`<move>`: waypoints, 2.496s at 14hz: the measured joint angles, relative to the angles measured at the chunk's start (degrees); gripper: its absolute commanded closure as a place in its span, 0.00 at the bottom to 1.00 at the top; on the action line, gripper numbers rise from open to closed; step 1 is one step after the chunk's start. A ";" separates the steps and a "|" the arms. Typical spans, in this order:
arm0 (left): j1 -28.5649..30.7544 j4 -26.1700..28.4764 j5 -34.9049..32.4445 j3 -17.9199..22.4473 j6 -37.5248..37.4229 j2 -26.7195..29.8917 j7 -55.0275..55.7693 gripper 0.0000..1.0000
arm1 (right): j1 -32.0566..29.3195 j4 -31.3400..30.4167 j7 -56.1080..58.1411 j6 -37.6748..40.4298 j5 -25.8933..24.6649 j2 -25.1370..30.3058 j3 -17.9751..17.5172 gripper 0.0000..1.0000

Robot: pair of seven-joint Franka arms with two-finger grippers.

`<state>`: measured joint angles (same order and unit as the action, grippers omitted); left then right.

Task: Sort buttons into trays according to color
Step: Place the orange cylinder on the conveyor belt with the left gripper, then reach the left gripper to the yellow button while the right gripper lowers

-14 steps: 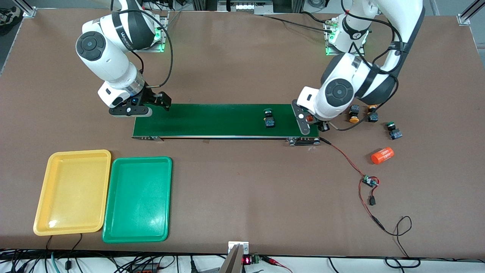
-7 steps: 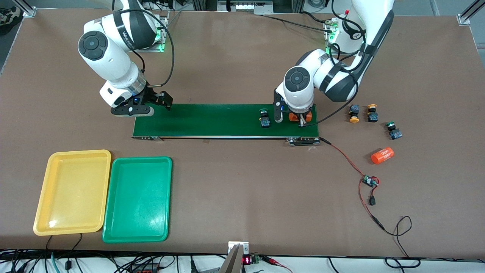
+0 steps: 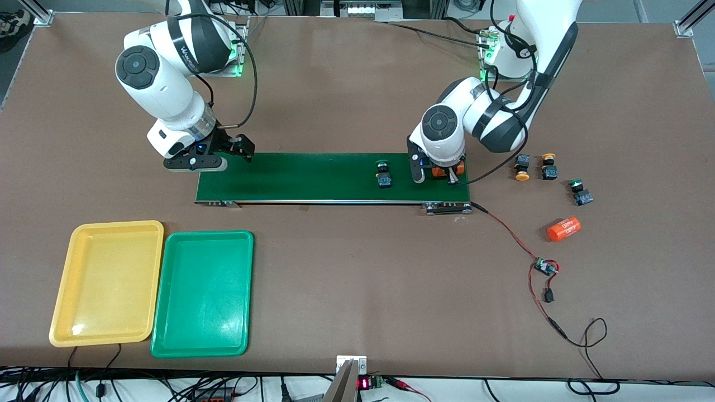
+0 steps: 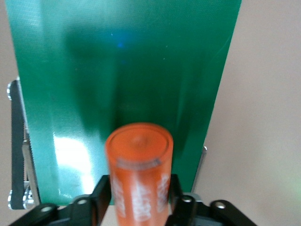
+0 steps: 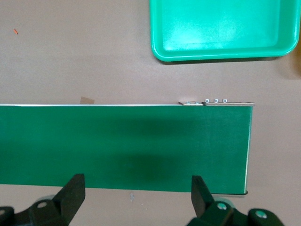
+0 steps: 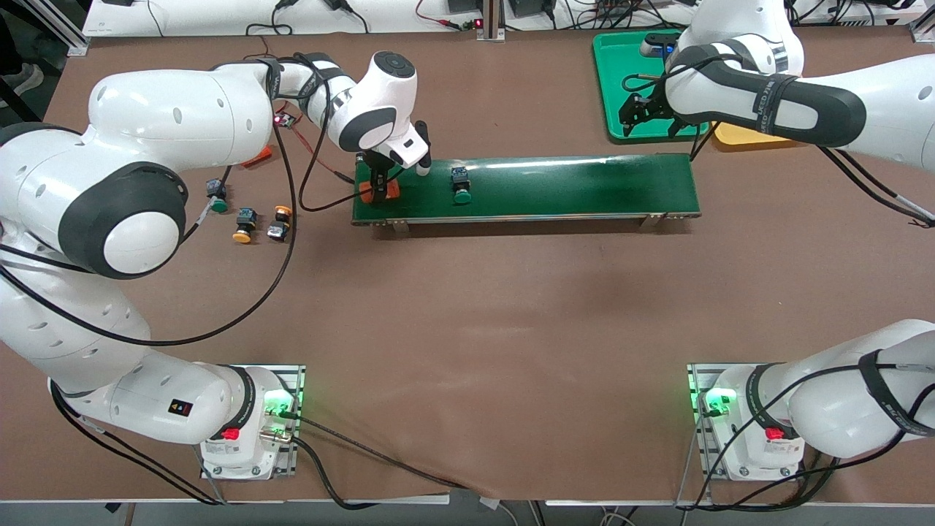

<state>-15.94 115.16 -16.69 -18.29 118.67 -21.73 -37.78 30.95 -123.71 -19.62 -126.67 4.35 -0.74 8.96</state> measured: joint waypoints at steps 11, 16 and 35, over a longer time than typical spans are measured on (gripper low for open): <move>5.65 -1.86 -0.05 7.71 0.19 6.31 1.20 0.00 | 0.17 -0.01 -0.80 0.02 0.00 -0.07 0.00 0.00; 9.98 0.20 2.43 9.33 -0.22 6.04 15.31 0.00 | 0.41 0.01 -0.85 0.04 0.00 -0.07 0.00 0.00; 15.67 6.54 10.86 9.37 -0.26 6.06 35.30 0.00 | 9.56 3.16 -7.14 -2.88 3.01 -8.65 -0.06 0.00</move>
<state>-0.27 121.70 -5.82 -8.92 118.41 -15.67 -2.48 40.51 -120.55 -26.77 -129.55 7.36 -9.39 8.90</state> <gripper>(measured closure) 0.000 0.000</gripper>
